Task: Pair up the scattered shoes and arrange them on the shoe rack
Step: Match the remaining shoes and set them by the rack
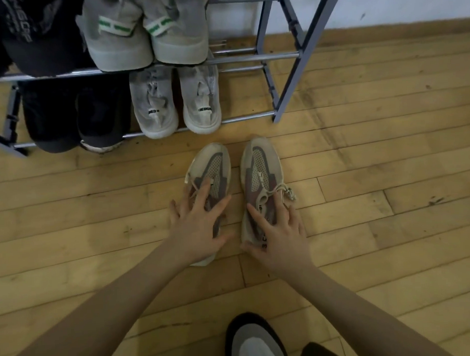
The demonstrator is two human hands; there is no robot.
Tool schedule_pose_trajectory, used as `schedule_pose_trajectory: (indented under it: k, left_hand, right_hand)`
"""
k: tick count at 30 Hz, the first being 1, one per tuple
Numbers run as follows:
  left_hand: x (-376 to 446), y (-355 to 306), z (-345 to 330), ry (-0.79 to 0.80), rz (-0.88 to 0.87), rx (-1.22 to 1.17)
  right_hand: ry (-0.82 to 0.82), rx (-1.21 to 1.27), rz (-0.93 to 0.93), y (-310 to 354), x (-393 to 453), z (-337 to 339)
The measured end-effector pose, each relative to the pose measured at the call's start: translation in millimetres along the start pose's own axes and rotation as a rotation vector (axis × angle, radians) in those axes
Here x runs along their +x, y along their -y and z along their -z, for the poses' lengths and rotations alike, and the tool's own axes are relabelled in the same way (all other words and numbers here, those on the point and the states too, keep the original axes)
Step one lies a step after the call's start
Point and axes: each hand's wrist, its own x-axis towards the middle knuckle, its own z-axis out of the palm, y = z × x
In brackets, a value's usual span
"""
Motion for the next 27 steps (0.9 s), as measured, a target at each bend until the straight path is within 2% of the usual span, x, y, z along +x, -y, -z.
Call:
schedule_pose_trajectory:
  k: [4,8,13,16,27]
  left_hand:
    - [-5,12,-7,0.064,0.053,-0.083]
    - [0,13,-11,-0.032,0.014,-0.148]
    - [-7,10,-15,-0.152,0.019,0.062]
    - [-18,12,-26,-0.133,0.009,0.082]
    - [-16,18,-13,-0.329,-0.152,-0.037]
  right_hand:
    - [0.040,0.085,0.044,4,0,-4]
    - [0.014,0.080,0.008,11,17,-1]
    - [-0.003,0.025,-0.018,11,23,0]
    - [-0.015,0.072,-0.019,10,24,-3]
    - [-0.116,0.213,-0.044,19,15,10]
